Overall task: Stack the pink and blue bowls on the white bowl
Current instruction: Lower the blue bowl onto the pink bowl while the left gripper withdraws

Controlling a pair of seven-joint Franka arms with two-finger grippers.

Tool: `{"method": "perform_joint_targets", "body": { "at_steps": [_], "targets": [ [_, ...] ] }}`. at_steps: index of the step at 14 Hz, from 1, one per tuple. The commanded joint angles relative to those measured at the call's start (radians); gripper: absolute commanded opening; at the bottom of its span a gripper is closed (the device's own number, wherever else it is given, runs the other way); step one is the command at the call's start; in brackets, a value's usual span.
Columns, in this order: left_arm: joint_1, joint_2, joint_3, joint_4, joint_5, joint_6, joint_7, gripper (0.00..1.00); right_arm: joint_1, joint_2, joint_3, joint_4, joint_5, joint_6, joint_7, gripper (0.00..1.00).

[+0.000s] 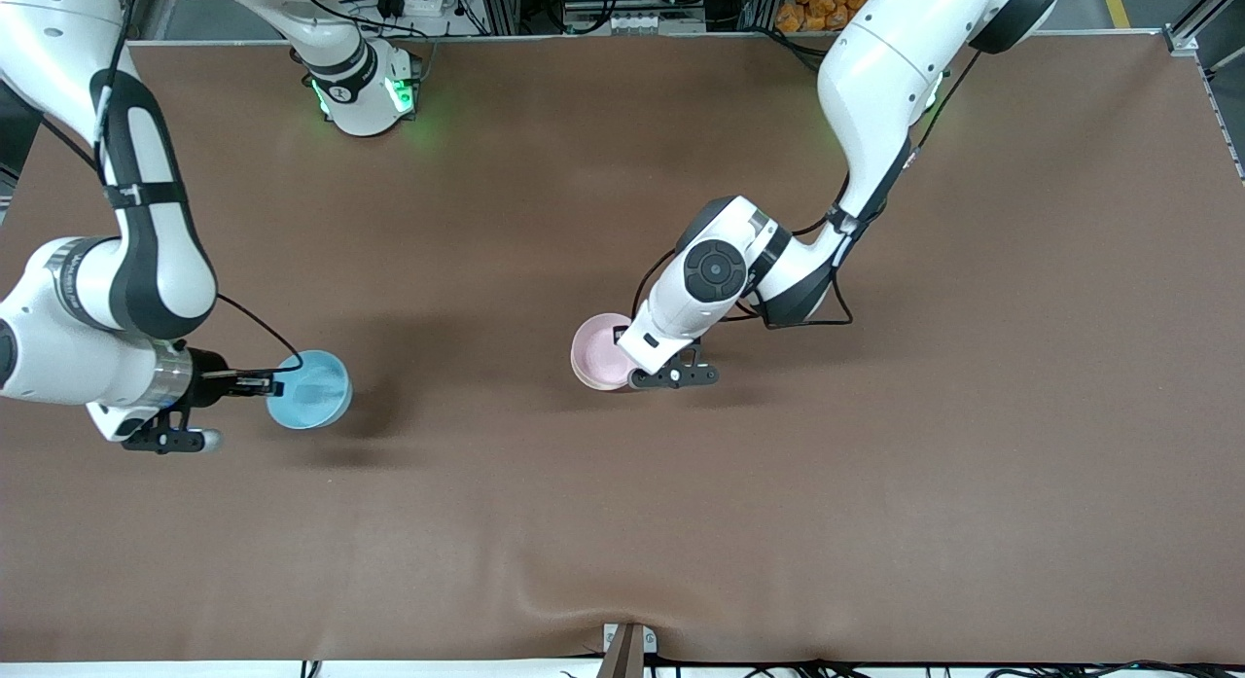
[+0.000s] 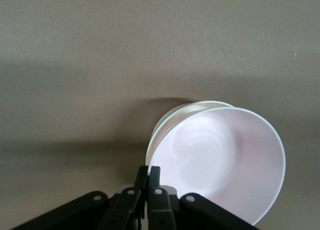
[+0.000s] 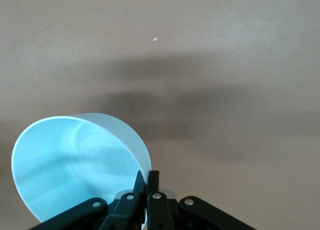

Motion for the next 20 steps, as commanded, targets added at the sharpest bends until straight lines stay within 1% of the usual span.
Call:
{"method": "perform_joint_targets", "body": {
  "at_steps": [1,2,3,4,5,6,8,9,10,12,14,16,18,20],
  "targets": [
    [-0.011,0.012,0.006,0.015,0.021,0.015,-0.003,0.0,0.032,-0.038,-0.003,-0.036,0.035,-0.016,0.036,0.0],
    [-0.011,0.016,0.006,0.014,0.021,0.015,-0.003,0.0,0.042,-0.039,-0.005,-0.038,0.049,-0.016,0.038,0.0],
    [-0.007,0.021,0.006,0.015,0.021,0.015,-0.003,0.15,0.059,-0.047,-0.003,-0.05,0.055,-0.016,0.064,0.0],
    [-0.002,0.026,0.004,0.015,0.021,0.015,-0.003,0.49,0.078,-0.062,-0.005,-0.065,0.057,-0.013,0.097,0.0],
    [-0.001,0.027,0.004,0.018,0.016,0.015,-0.001,0.99,0.101,-0.076,-0.003,-0.085,0.058,-0.008,0.123,0.0],
    [-0.001,0.018,0.004,0.021,0.019,0.015,-0.001,1.0,0.127,-0.09,-0.005,-0.1,0.06,-0.003,0.148,0.0],
    [0.004,0.0,0.004,0.021,0.021,0.012,-0.01,1.0,0.173,-0.099,-0.005,-0.105,0.093,0.0,0.191,0.0],
    [0.01,-0.022,0.007,0.018,0.023,-0.006,-0.012,1.0,0.197,-0.099,-0.005,-0.104,0.112,0.0,0.206,0.0],
    [0.03,-0.06,0.009,0.018,0.023,-0.059,-0.012,1.0,0.222,-0.099,-0.005,-0.104,0.13,0.006,0.225,0.0],
    [0.091,-0.143,0.009,0.018,0.024,-0.171,-0.007,1.0,0.271,-0.092,-0.005,-0.105,0.146,0.036,0.269,0.0],
    [0.159,-0.215,0.007,0.018,0.024,-0.268,0.051,1.0,0.337,-0.09,-0.005,-0.113,0.19,0.072,0.311,0.0],
    [0.223,-0.288,0.007,0.017,0.024,-0.339,0.117,1.0,0.407,-0.085,-0.005,-0.137,0.221,0.162,0.386,0.0],
    [0.292,-0.37,0.007,0.02,0.024,-0.409,0.142,1.0,0.492,-0.064,-0.005,-0.139,0.222,0.24,0.505,0.0],
    [0.361,-0.425,0.003,0.023,0.023,-0.474,0.218,1.0,0.553,-0.047,-0.005,-0.14,0.222,0.292,0.587,0.0]
  ]
}}
